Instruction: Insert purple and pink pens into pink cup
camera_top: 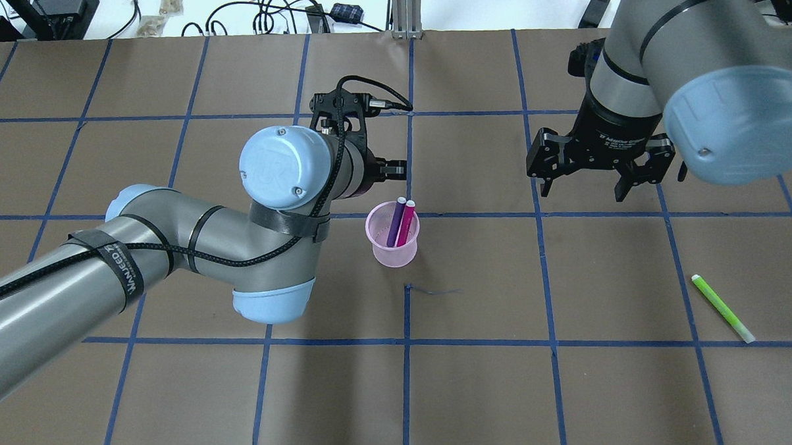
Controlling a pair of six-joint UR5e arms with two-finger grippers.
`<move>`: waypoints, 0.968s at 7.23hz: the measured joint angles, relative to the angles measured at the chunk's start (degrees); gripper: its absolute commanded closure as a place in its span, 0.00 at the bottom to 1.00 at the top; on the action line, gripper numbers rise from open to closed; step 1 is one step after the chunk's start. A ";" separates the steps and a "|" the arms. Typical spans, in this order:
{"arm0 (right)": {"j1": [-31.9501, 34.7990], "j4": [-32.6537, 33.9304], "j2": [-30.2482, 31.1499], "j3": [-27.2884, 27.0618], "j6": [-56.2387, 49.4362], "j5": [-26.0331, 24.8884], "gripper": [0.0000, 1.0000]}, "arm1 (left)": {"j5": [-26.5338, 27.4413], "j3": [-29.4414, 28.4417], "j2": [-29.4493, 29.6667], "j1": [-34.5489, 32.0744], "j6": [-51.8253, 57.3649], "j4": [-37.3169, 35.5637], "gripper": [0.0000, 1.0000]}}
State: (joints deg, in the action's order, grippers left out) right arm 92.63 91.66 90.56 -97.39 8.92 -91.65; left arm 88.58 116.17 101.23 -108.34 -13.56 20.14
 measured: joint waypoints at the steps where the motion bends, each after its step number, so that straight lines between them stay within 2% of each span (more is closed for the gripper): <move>1: -0.01 0.08 0.11 0.37 0.03 -0.03 0.00 | -0.07 -0.38 -0.20 0.15 0.11 0.03 0.01; 3: -0.07 0.16 0.76 0.76 -0.07 -0.04 0.00 | -0.97 -3.38 -1.48 1.30 0.43 3.59 0.00; 4: -0.11 0.13 1.02 0.84 -0.12 0.05 0.00 | -1.55 -7.90 -2.24 2.08 1.29 11.47 0.00; 6: -0.39 0.05 1.20 0.91 -0.25 1.09 0.00 | -1.62 -20.29 -3.83 5.09 8.34 36.18 0.00; 7: -0.58 0.04 1.16 0.91 -0.48 2.67 0.00 | -1.63 -24.55 -4.95 7.60 11.96 46.27 0.00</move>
State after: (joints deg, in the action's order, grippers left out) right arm 92.06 91.70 91.73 -96.49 8.44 -88.97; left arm 86.95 91.62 96.27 -100.74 -1.61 66.41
